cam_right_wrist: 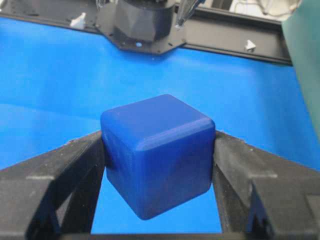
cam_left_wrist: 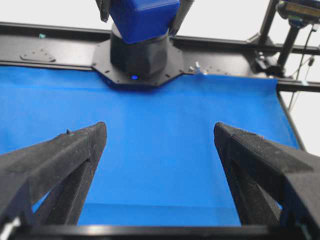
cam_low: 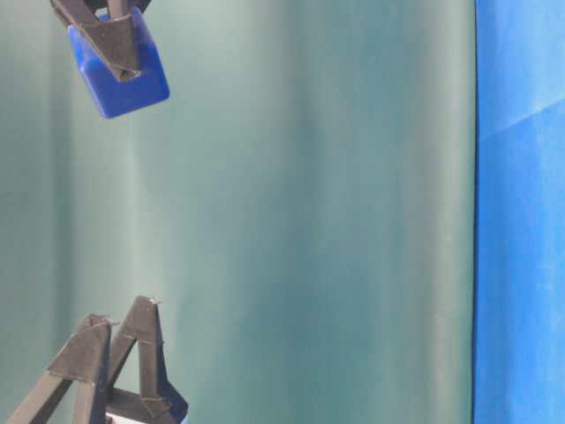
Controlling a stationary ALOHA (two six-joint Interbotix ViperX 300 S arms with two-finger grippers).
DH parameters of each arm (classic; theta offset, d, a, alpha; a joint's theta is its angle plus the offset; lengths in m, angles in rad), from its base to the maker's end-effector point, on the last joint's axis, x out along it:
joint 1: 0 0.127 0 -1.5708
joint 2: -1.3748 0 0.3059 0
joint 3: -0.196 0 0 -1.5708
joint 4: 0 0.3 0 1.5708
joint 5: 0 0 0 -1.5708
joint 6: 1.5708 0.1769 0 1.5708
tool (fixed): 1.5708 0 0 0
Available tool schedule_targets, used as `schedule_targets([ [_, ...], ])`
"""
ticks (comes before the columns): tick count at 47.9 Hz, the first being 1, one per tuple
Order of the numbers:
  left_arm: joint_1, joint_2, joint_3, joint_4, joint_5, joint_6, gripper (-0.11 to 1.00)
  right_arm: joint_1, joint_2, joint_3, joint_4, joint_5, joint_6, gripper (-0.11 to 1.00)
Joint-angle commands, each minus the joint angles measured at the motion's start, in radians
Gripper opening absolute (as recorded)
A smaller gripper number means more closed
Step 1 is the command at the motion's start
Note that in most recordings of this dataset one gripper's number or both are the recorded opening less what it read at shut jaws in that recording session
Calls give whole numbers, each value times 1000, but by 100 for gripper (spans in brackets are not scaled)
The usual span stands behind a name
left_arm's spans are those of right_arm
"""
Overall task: Handover the blue block to the right arm after grasping it with the left arm, then place it in the designated position.
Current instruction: 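Hold the cube in the right gripper near the right side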
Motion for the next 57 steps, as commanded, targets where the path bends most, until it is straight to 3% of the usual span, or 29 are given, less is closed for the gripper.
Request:
schedule_targets([
  [1, -2, -6, -23, 2, -9, 2, 92, 2, -8, -15, 2, 0, 3, 45],
  [57, -2, -5, -28, 2, -9, 3, 92, 9, -8, -15, 3, 40, 3, 45],
])
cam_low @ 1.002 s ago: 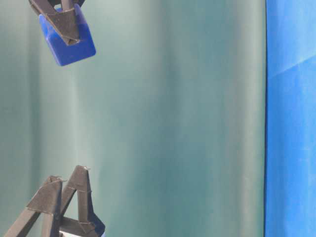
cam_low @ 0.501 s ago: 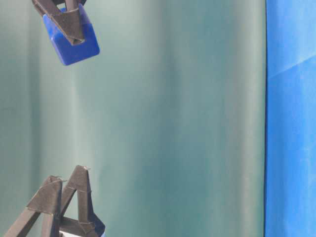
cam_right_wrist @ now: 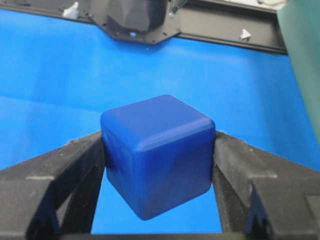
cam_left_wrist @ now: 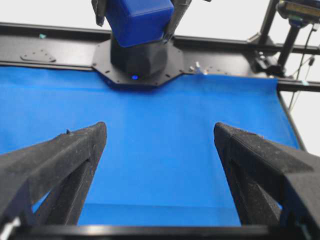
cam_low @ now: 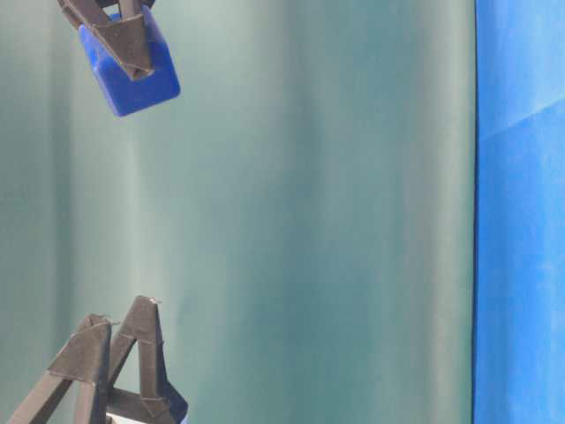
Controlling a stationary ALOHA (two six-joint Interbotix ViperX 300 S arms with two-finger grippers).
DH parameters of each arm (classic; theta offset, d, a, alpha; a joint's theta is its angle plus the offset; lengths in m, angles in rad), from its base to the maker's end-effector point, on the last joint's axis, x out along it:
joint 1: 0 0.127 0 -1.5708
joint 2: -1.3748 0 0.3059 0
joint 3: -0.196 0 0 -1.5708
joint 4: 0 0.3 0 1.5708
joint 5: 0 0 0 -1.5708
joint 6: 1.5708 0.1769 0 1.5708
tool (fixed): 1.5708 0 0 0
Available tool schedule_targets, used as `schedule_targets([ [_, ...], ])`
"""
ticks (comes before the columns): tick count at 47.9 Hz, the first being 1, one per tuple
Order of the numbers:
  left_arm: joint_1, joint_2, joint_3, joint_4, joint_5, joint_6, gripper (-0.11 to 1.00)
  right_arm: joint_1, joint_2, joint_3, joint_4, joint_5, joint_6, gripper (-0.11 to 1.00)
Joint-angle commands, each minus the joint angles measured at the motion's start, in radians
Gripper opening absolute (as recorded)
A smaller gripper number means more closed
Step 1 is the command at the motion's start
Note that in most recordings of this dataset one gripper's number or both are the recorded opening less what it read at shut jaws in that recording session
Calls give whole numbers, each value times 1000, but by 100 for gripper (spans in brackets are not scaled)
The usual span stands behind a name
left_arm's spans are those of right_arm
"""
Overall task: Handover the blue block to the right arm after grasping it with the left arm, then place it in the designated position.
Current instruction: 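Hold the cube in the right gripper near the right side, then lower the cube with the right gripper toward the table center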
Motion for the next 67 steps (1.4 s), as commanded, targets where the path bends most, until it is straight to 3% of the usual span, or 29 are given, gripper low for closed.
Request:
schedule_targets([
  [1, -2, -5, -26, 2, -11, 2, 92, 6, -8, -15, 0, 5, 2, 45],
  [12, -2, -5, -28, 2, -11, 2, 92, 34, -8, -12, 8, 49, 5, 45],
  [23, -2, -5, -29, 2, -11, 2, 92, 89, -8, -11, 86, 238, 2, 45],
  [35, -2, -5, -29, 2, -9, 2, 92, 140, -8, -11, 127, 380, 2, 45],
  [67, -2, -5, -29, 2, -11, 0, 92, 138, 66, 2, 127, 321, 3, 45],
])
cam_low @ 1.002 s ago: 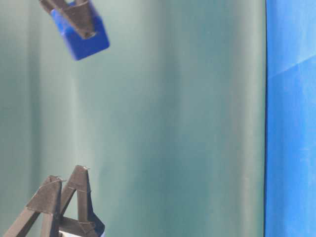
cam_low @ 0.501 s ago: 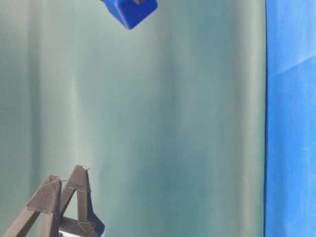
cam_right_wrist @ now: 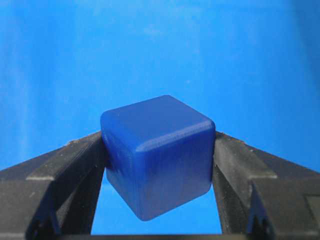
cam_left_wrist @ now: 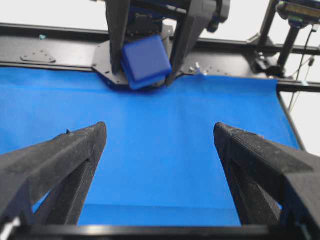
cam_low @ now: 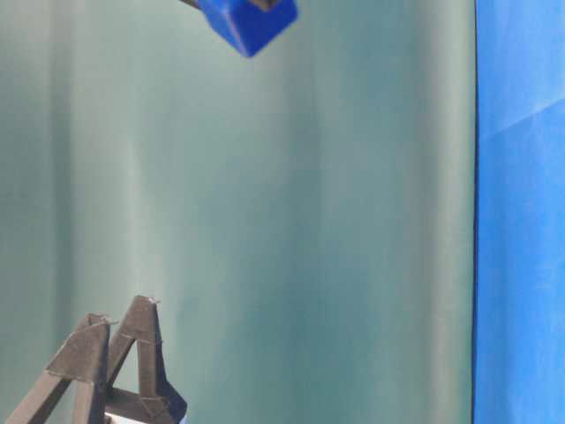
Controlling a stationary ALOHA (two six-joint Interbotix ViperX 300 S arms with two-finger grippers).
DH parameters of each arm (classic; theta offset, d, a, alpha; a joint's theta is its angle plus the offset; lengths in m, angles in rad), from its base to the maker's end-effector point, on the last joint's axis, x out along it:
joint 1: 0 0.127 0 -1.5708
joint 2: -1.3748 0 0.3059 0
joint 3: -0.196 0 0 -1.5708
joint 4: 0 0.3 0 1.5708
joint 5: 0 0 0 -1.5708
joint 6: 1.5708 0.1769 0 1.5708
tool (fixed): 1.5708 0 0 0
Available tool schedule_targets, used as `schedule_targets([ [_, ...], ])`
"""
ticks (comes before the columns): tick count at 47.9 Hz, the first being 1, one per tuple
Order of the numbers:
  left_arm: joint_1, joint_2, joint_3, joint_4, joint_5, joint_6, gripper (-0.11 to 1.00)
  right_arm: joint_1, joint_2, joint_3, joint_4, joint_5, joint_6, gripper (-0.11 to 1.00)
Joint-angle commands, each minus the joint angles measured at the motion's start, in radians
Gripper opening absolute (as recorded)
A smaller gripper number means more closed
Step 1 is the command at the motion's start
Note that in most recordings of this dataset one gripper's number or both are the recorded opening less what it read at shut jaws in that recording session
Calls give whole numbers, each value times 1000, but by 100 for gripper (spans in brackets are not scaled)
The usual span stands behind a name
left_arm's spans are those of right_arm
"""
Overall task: Handover the blue block to the right arm after grasping it with the left arm, then place it in the designated position.
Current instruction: 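Lower the cube with the right gripper toward the table center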
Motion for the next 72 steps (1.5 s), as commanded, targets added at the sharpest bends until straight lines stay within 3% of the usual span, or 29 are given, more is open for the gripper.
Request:
schedule_targets([
  [1, -2, -5, -28, 2, -9, 0, 92, 2, 29, -5, 2, -43, 2, 45],
  [9, 0, -5, -28, 2, -9, 0, 92, -8, 112, 9, 3, -146, 9, 45],
  [20, -2, -3, -29, 2, -9, -2, 92, -54, 241, 6, 2, -224, 71, 45],
  [39, -2, -2, -29, 2, -9, -2, 92, -86, 437, -6, 3, -453, 74, 45],
  [72, -2, -2, -29, 2, -9, -2, 92, -146, 699, -94, 0, -595, 74, 45],
])
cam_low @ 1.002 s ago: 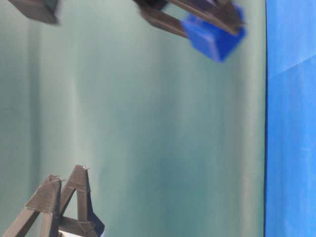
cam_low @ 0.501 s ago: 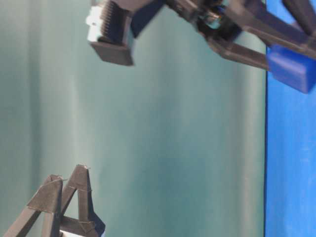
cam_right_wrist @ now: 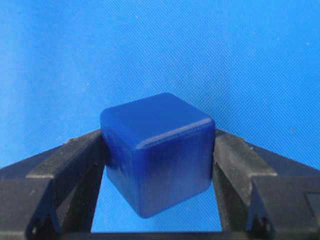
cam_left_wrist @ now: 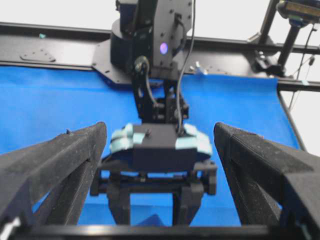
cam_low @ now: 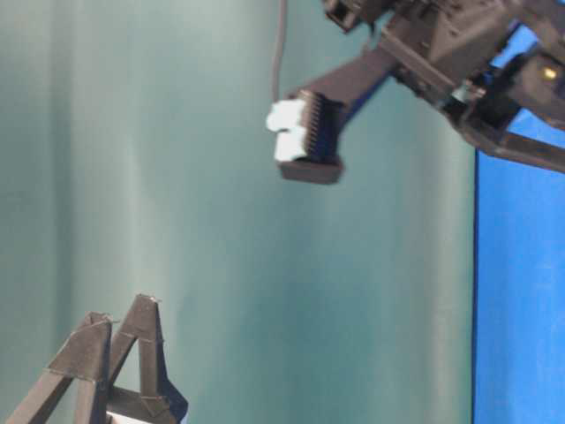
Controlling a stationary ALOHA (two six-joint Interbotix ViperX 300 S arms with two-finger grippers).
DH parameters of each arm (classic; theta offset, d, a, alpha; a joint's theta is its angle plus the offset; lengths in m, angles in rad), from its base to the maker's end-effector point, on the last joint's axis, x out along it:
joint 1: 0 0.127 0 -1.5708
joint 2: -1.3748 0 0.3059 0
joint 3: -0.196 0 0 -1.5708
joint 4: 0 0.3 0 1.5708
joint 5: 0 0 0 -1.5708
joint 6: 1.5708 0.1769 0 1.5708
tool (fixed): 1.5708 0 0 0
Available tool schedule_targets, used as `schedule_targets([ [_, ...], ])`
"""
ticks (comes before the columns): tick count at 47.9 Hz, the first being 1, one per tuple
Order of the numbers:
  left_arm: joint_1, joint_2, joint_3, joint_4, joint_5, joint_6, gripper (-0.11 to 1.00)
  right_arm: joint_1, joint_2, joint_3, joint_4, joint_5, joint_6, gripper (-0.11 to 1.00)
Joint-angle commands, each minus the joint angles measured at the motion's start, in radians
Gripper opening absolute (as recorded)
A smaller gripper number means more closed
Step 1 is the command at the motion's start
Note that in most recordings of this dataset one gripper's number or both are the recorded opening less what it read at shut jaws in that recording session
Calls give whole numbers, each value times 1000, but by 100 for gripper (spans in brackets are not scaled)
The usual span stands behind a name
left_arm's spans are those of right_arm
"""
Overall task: Handover the blue block to the right arm after grasping it with the left arm, then place it in the designated position.
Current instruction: 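Lower the cube with the right gripper toward the table center, then open the right gripper to release the cube onto the table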
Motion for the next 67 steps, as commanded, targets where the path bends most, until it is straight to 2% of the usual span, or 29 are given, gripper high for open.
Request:
schedule_targets([
  [1, -2, -5, -28, 2, -9, -2, 92, -3, 3, -23, 0, -34, 2, 45],
  [10, -2, -5, -29, 2, -9, -2, 92, -3, 17, -23, 0, -64, 2, 45],
  [44, -2, -5, -29, 2, -9, -3, 92, -5, 31, -28, 2, -54, 2, 47],
  [51, -5, -5, -29, 0, -9, -3, 92, -5, 32, -29, 2, -29, 2, 85],
  [53, -5, -5, -29, 2, -9, -3, 92, -5, 32, -29, 2, -28, 2, 92],
  [55, -6, -5, -29, 2, -9, -3, 92, -5, 32, -29, 2, -28, 2, 94],
  [62, -8, -5, -29, 2, -9, -3, 92, -5, 31, -31, 2, -28, 2, 85],
  [67, -8, -5, -31, 2, -9, -3, 92, -5, 23, -32, 2, -28, 2, 86],
])
